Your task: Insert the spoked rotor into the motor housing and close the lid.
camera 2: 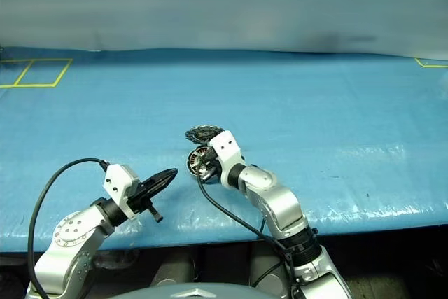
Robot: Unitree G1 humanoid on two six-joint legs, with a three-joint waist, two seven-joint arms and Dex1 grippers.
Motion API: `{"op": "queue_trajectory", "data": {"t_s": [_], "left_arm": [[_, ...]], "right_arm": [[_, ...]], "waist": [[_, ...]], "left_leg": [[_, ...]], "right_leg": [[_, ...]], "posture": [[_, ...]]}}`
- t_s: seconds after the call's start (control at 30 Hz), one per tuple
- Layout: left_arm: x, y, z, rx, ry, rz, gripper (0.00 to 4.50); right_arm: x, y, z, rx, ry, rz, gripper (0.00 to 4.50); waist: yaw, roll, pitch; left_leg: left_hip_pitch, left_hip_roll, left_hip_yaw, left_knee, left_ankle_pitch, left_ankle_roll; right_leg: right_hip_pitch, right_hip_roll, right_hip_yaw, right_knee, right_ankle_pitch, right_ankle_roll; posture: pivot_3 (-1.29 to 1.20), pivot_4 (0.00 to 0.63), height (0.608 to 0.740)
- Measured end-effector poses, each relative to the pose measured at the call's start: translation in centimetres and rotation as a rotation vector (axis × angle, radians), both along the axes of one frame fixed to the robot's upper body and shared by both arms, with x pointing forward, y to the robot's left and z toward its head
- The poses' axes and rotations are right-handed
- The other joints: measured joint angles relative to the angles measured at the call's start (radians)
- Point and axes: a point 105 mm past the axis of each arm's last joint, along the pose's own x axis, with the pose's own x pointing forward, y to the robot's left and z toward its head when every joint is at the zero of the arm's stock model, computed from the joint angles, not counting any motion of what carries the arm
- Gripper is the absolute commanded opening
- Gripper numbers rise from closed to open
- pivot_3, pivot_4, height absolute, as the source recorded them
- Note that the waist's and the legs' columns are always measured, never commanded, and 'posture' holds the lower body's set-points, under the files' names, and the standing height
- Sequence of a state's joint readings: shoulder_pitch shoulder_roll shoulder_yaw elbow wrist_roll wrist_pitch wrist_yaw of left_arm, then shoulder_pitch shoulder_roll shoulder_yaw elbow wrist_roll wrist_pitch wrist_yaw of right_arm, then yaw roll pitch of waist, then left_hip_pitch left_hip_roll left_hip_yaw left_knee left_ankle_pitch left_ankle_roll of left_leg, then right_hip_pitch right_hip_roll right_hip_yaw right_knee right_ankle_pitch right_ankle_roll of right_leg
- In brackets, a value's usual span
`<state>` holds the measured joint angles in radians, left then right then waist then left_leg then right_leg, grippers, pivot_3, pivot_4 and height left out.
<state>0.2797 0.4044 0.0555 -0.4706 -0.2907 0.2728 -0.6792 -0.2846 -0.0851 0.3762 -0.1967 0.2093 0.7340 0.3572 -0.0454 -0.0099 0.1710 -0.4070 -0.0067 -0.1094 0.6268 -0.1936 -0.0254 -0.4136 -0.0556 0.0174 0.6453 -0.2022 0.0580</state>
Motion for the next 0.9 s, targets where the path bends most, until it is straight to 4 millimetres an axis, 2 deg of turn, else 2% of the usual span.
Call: {"op": "queue_trajectory", "data": {"t_s": [0.27, 0.63, 0.9], "left_arm": [[0.0, 0.0, -0.4, -0.003, 0.017, 0.001, 0.04], [0.0, -0.3, -0.6, -0.01, 0.023, -0.008, 0.04], [0.1, -0.6, -0.3, -0.027, 0.022, -0.04, 0.04]], "right_arm": [[0.9, 0.9, 0.0, -0.06, 0.04, -0.036, 0.0], [-0.7, -0.3, 0.3, -0.211, 0.021, 0.089, 0.0], [-0.5, -0.5, -0.1, -0.116, 0.086, 0.03, 0.0]], "waist": [[-0.004, 0.001, -0.004], [-0.003, 0.001, -0.005], [-0.001, 0.001, -0.005]], "left_leg": [[0.0, 0.0, 0.0, -0.001, 0.0, 0.0], [0.0, -0.002, 0.0, -0.005, 0.0, 0.0], [-0.001, -0.001, 0.0, -0.004, 0.0, -0.001]], "right_leg": [[0.0, -0.001, 0.0, -0.001, 0.0, 0.0], [-0.001, -0.004, -0.002, -0.003, -0.001, -0.001], [-0.001, -0.004, -0.003, -0.003, -0.001, -0.001]], "posture": [[0.0, 0.15, 0.74], [0.0, 0.15, 0.74], [0.0, 0.15, 0.74]]}}
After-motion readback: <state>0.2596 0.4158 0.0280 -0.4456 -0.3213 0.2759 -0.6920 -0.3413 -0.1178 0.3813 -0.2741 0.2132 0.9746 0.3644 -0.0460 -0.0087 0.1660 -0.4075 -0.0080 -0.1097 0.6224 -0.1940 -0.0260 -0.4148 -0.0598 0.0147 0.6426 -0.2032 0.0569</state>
